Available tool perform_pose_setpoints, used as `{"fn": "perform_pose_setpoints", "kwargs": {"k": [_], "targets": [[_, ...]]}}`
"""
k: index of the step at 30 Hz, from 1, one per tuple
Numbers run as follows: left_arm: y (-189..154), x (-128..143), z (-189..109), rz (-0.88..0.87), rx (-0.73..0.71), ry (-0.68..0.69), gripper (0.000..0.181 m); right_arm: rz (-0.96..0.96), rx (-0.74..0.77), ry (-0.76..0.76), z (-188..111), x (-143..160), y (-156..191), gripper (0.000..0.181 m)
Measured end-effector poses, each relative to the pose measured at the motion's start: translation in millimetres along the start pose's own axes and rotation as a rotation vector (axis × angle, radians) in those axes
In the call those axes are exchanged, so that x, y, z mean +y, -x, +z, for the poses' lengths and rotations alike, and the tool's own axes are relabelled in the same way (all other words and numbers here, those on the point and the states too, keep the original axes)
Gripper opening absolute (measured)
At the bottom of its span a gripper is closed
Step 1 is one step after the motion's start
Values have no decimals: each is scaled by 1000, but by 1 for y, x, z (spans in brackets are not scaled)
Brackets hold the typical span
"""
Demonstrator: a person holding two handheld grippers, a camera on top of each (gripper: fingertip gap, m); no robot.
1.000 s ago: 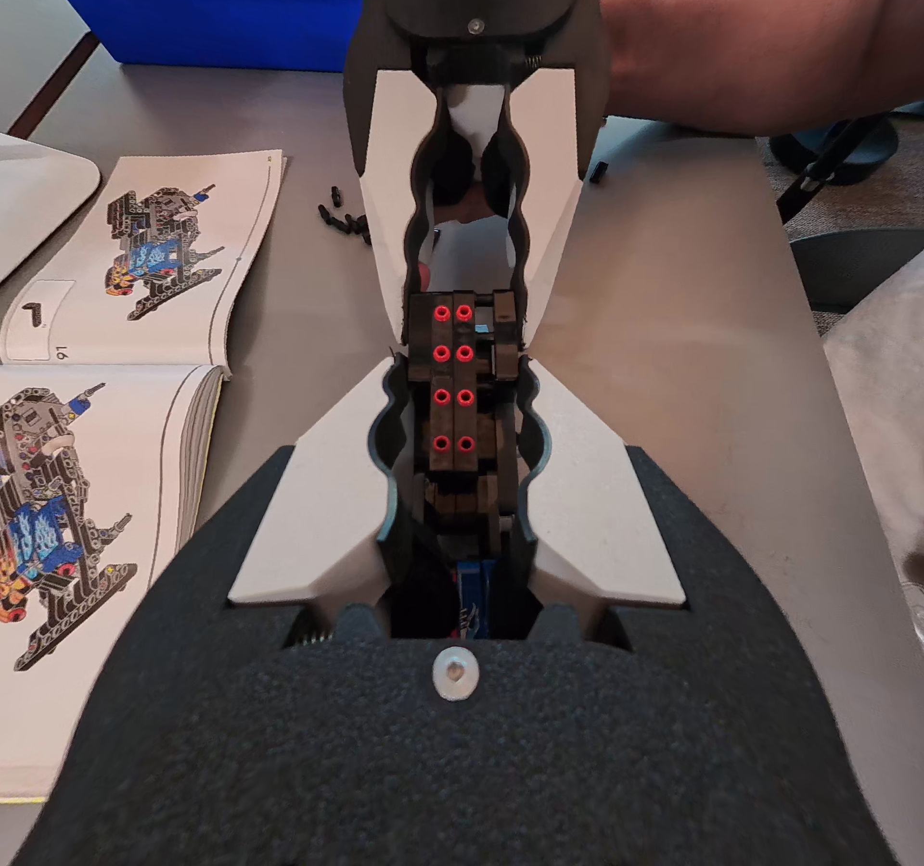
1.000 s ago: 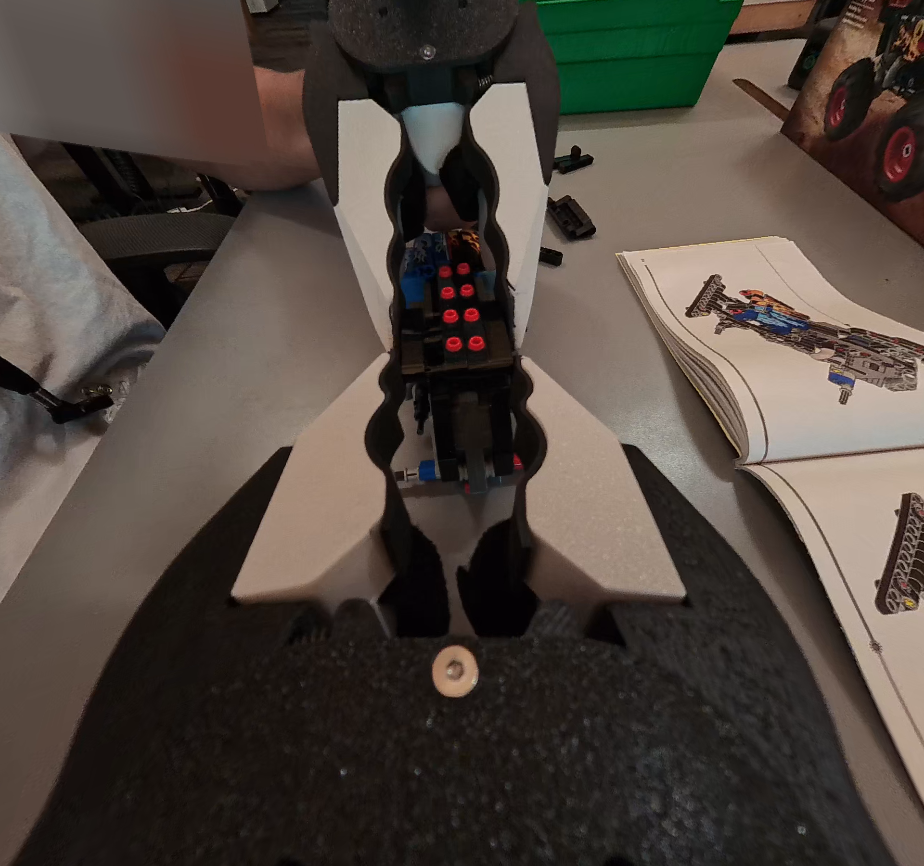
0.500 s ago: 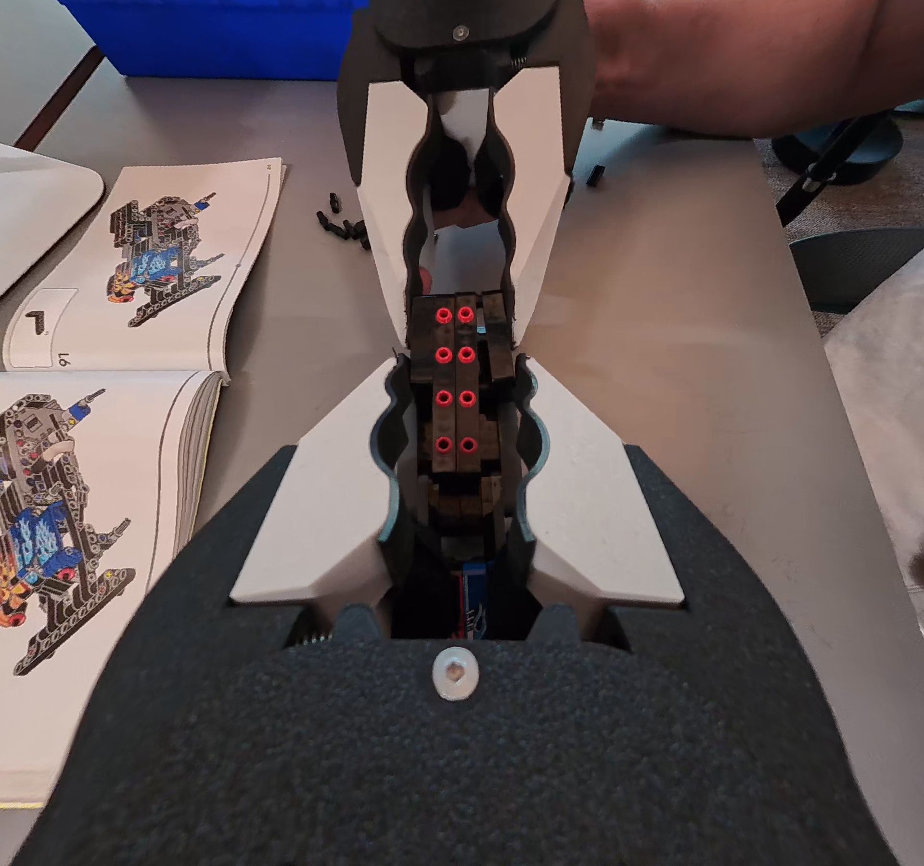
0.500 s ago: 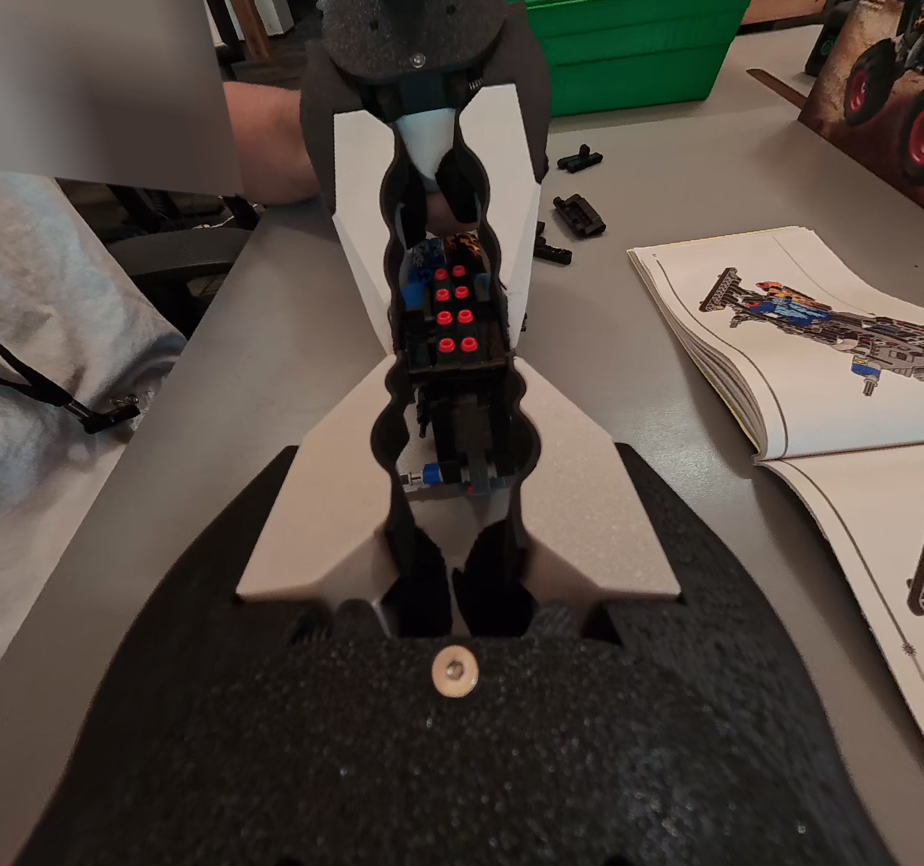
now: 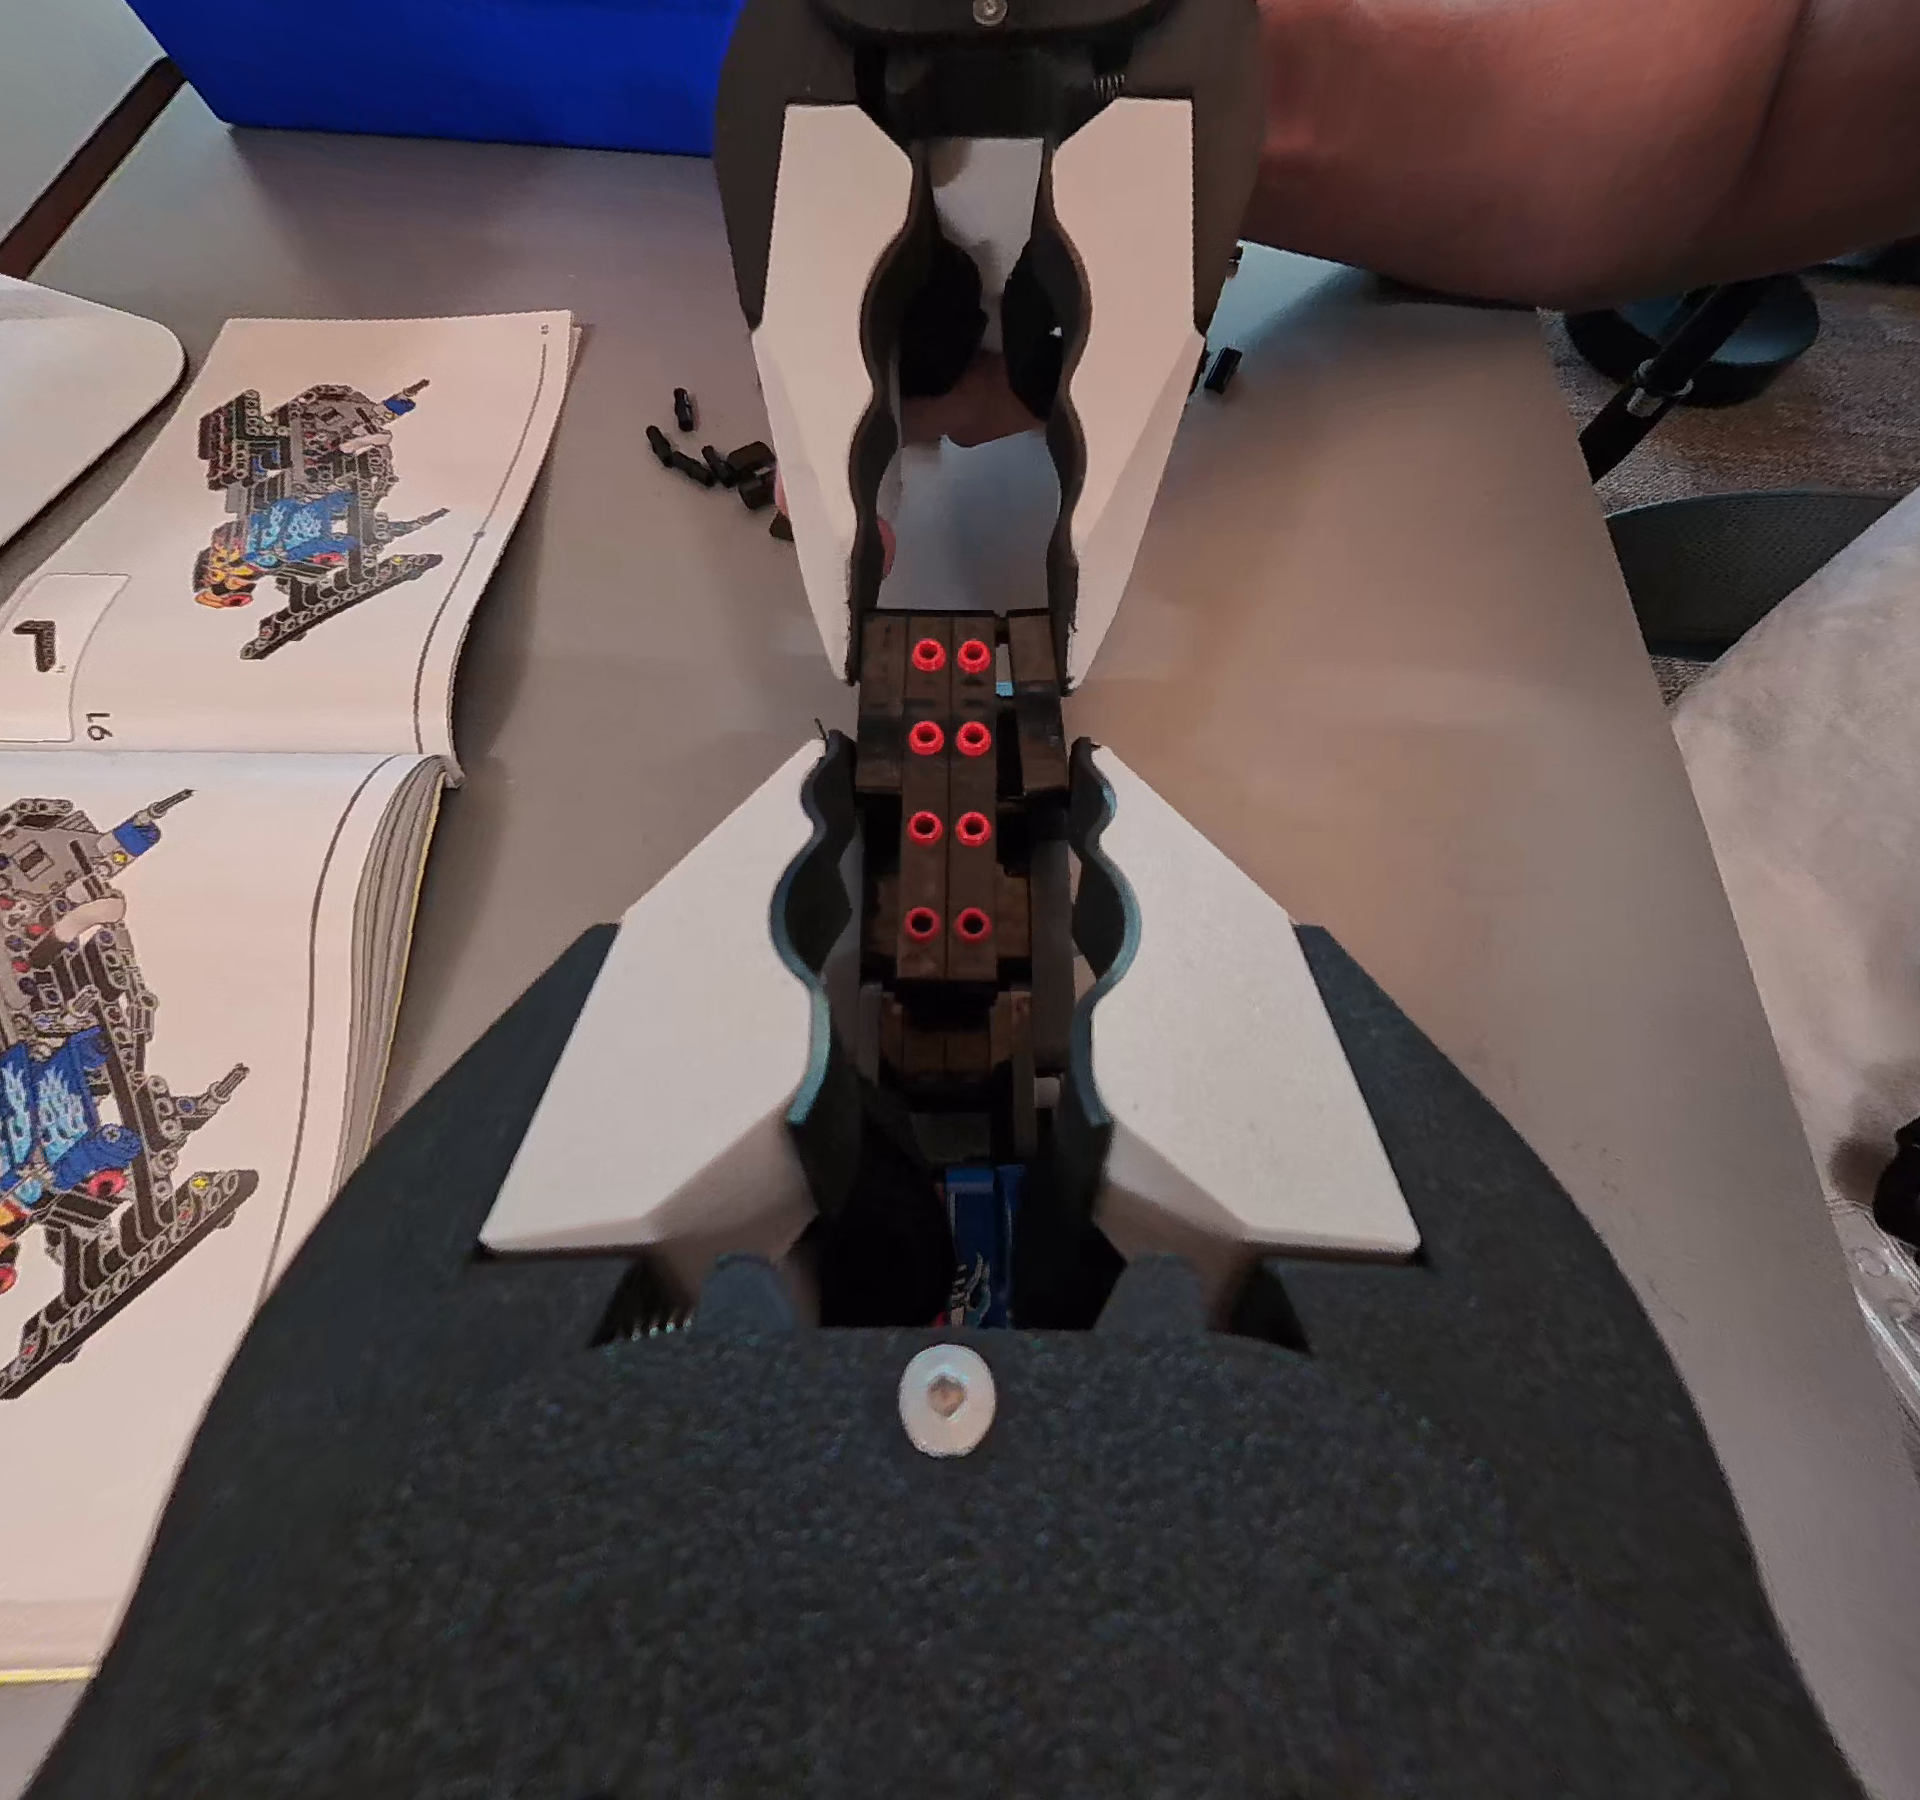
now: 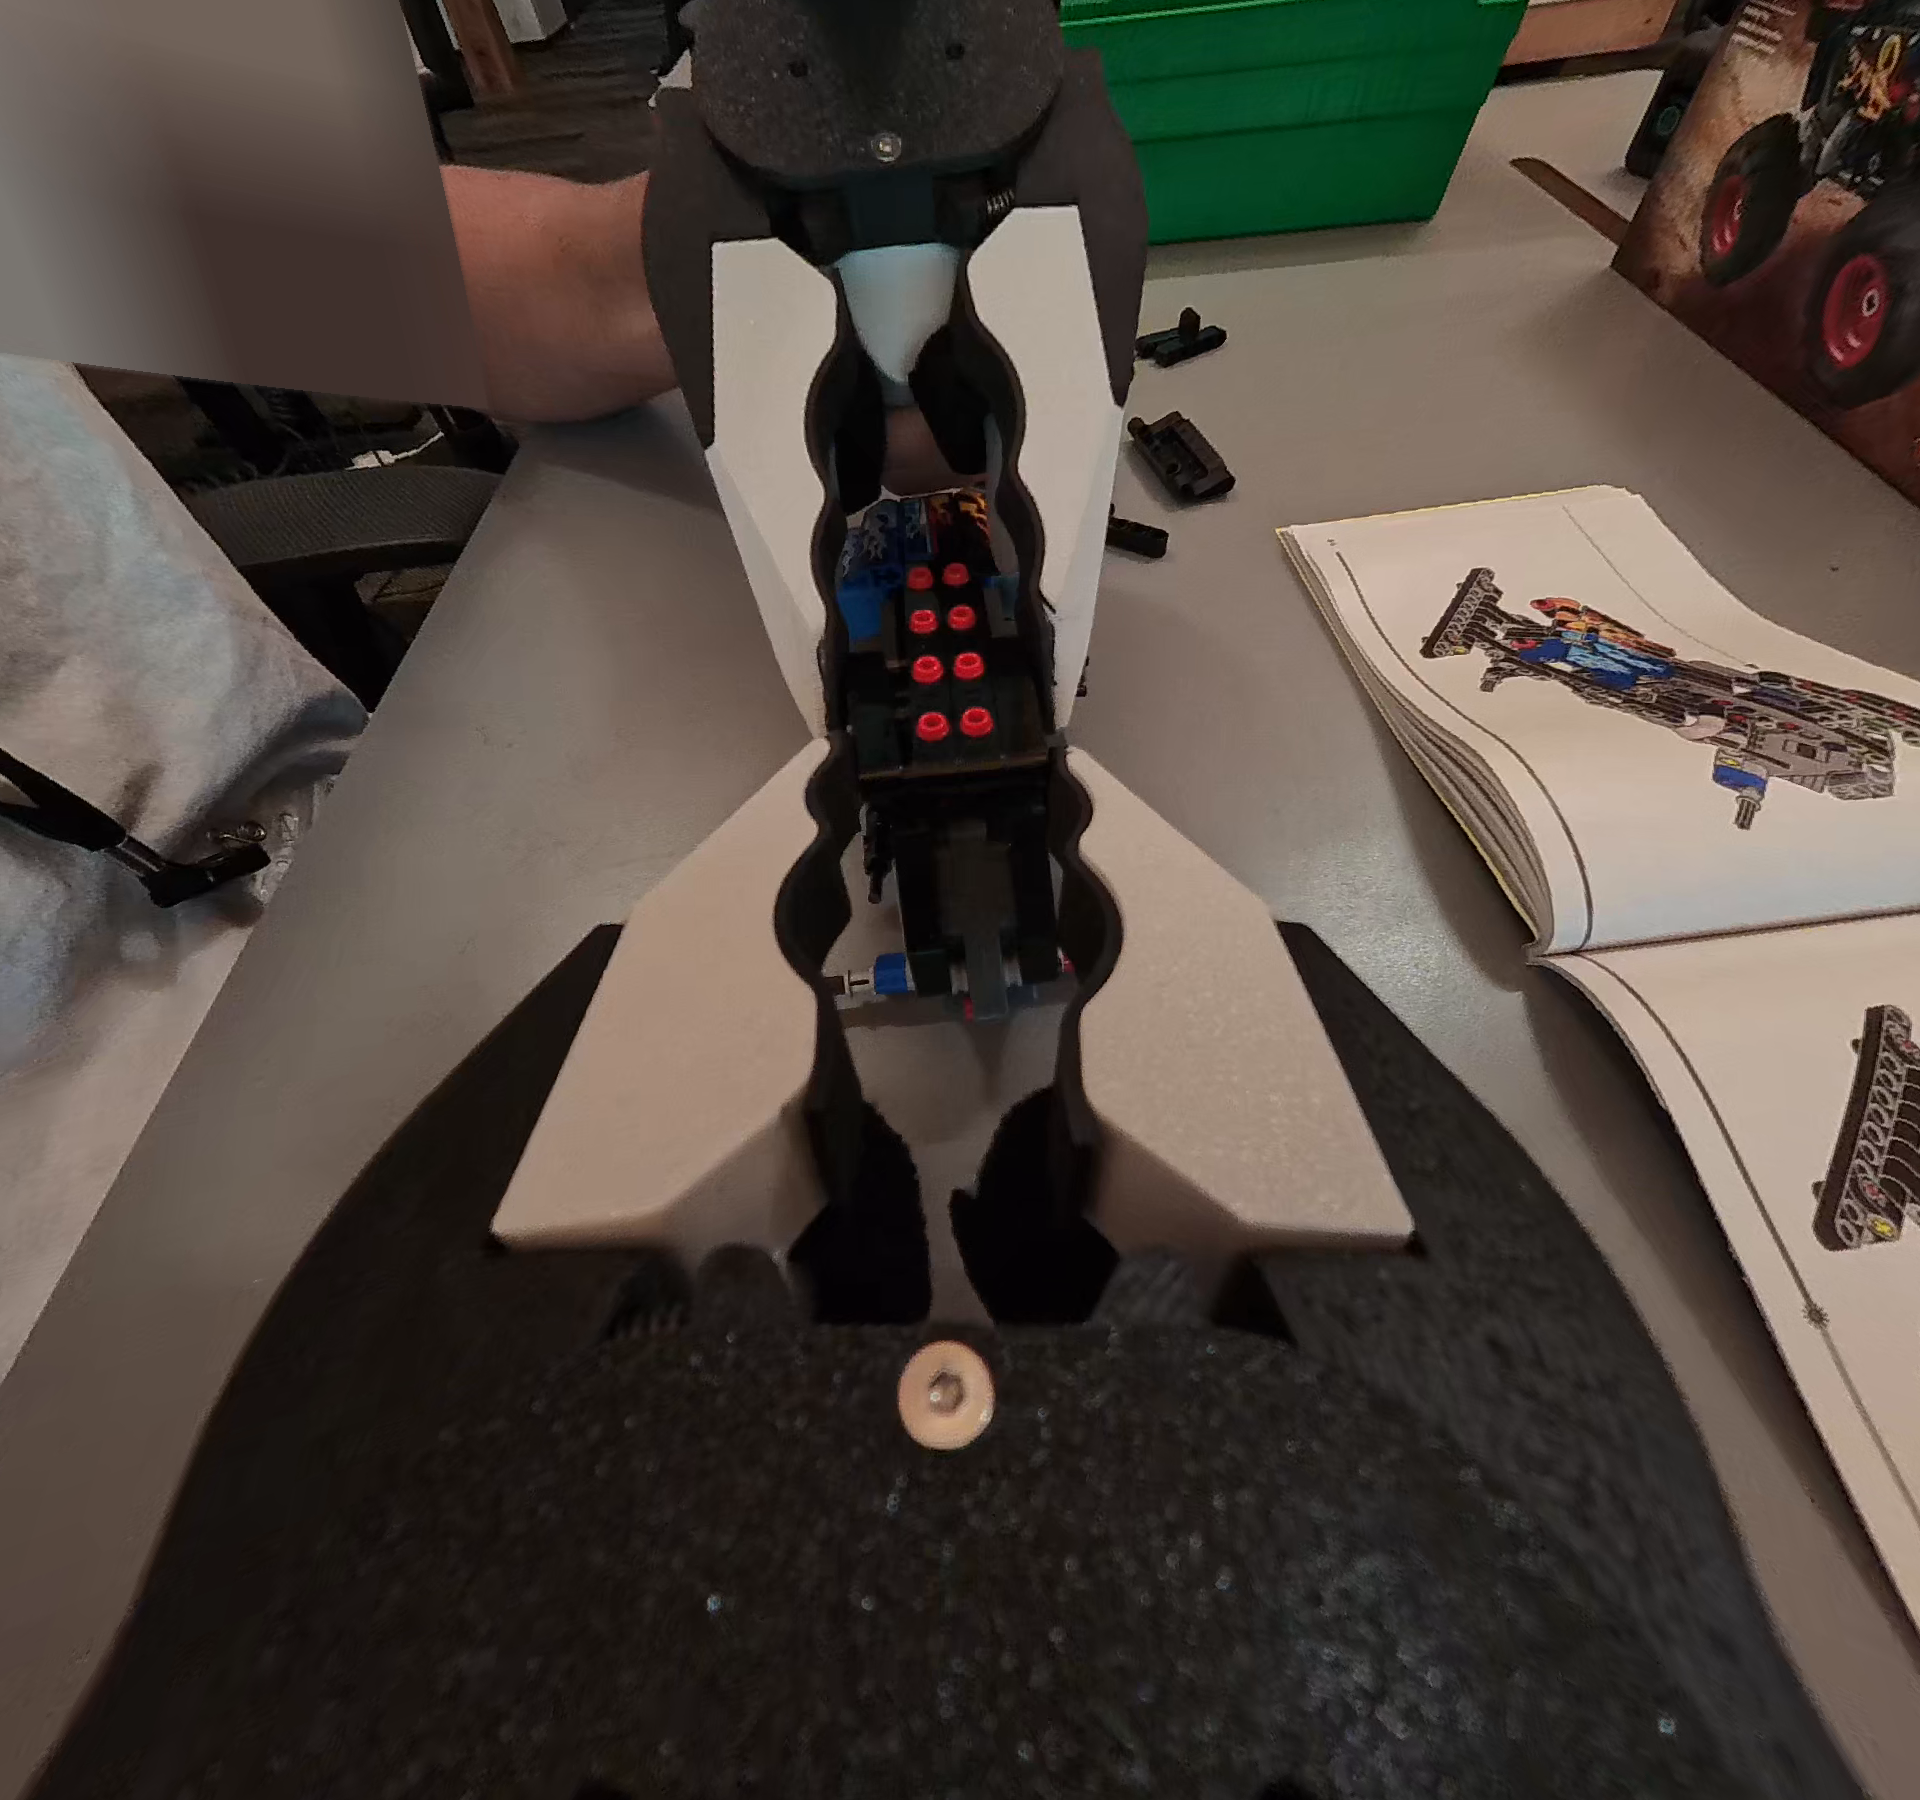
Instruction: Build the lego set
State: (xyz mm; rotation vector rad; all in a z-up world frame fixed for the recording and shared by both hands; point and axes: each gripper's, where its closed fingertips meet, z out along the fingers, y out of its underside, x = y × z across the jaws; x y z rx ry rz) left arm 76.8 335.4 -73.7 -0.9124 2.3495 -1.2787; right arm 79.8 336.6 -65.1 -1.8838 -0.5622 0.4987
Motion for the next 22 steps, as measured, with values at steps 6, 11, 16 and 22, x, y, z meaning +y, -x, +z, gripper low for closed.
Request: {"fn": "perform_pose_setpoints", "kwargs": {"k": [6, 11, 16, 22], "targets": [[0, 0, 0, -60, 36, 0, 37, 13, 3, 11, 0, 1, 0, 35], [2, -2, 3, -32, -5, -4, 38, 9, 50, 64, -3, 2, -5, 37], [-3, 1, -10, 32, 0, 60, 52, -63, 91, 239, -11, -7, -4, 55], [0, 13, 1, 94, -61, 134, 43, -148, 87, 612, 0, 4, -5, 49]]}}
